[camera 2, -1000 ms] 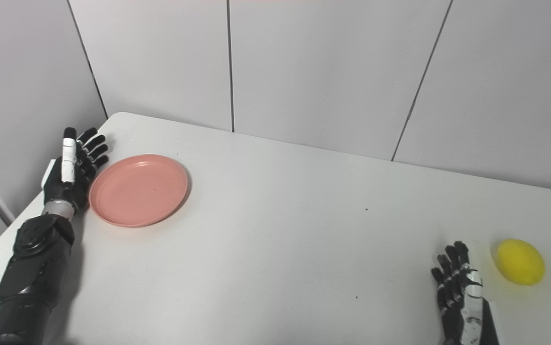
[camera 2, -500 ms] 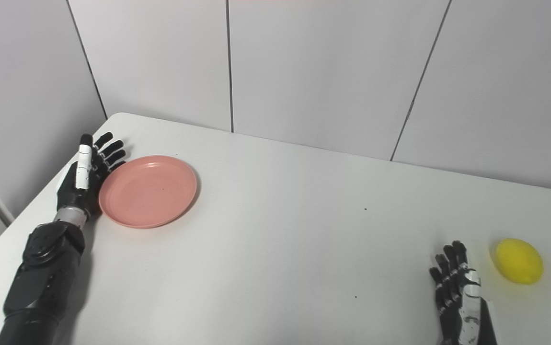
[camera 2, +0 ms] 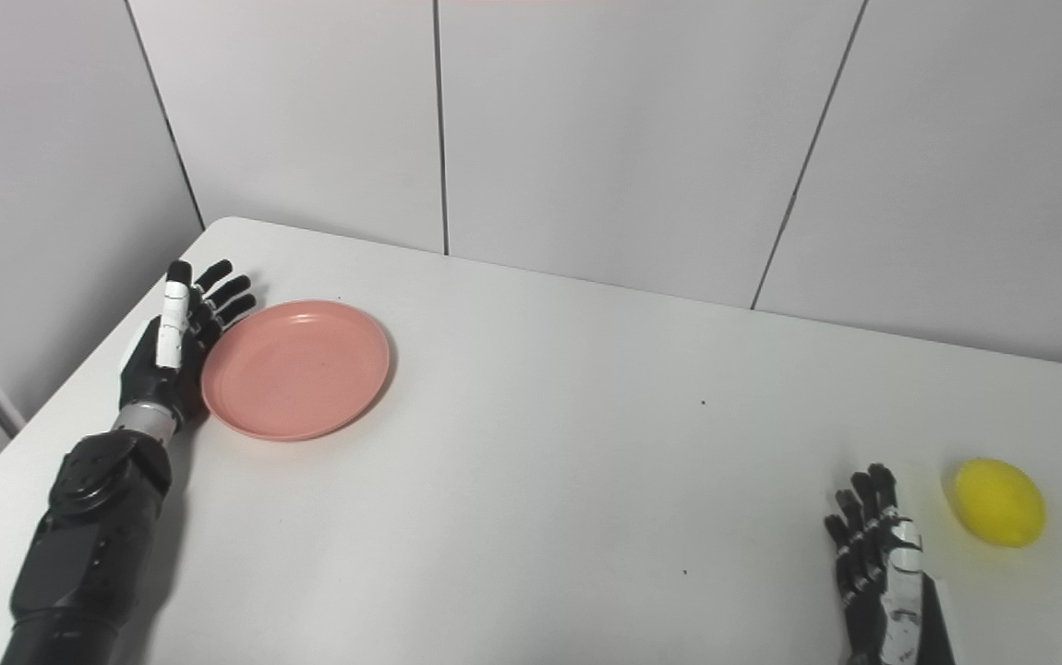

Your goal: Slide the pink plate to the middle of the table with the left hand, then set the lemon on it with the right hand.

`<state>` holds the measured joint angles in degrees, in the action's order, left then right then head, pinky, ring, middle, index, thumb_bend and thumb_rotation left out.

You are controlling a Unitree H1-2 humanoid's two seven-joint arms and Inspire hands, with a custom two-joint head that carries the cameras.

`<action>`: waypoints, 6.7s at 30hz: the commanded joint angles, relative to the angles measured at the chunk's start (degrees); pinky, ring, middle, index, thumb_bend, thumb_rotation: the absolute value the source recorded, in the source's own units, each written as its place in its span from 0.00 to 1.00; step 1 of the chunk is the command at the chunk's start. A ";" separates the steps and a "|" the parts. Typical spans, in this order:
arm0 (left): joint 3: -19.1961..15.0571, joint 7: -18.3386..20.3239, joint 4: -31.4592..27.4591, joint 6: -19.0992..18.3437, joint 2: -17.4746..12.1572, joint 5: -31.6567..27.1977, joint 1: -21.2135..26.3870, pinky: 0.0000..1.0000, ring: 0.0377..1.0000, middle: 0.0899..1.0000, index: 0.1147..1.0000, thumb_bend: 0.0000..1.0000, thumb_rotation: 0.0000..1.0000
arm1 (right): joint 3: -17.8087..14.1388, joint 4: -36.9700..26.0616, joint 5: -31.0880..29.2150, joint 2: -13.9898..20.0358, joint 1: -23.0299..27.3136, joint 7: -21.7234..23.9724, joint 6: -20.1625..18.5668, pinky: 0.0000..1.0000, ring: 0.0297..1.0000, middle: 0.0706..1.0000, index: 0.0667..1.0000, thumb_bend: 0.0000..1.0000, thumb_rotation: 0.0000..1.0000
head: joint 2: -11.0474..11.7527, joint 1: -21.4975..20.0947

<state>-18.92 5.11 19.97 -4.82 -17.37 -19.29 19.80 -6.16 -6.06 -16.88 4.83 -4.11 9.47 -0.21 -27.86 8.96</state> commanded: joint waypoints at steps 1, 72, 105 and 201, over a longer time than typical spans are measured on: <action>0.69 -0.52 -2.28 -1.47 0.06 0.44 0.71 0.82 0.84 0.82 0.81 0.93 0.88 | 0.62 1.78 -0.25 -0.78 -1.43 0.10 -0.14 1.00 0.99 1.00 1.00 0.67 1.00 | -0.03 -0.01; 9.16 -5.16 -11.92 -9.44 10.65 6.40 -2.28 0.79 0.83 0.81 0.78 0.83 0.98 | 1.56 0.91 -0.47 -1.25 -1.65 0.20 0.20 1.00 0.97 0.98 0.99 0.69 1.00 | -1.14 -1.22; 14.09 -7.97 -17.50 -13.72 14.65 13.51 -5.63 0.78 0.82 0.80 0.78 0.74 1.00 | 1.95 1.37 -0.50 -1.83 -1.31 0.36 0.24 1.00 0.97 0.99 0.98 0.70 1.00 | -1.52 -2.21; 23.94 -5.25 -23.04 -9.98 23.28 18.37 -12.86 1.00 0.94 0.92 0.88 0.68 0.98 | 6.02 -2.43 4.02 -6.21 -1.50 -4.69 -3.10 0.98 0.94 0.96 0.95 0.74 0.96 | -5.88 -16.58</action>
<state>5.10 -1.03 -2.62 -12.78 6.34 0.07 7.75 -0.47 -8.79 -12.80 -0.78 -4.95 5.20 -1.01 -33.66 -7.64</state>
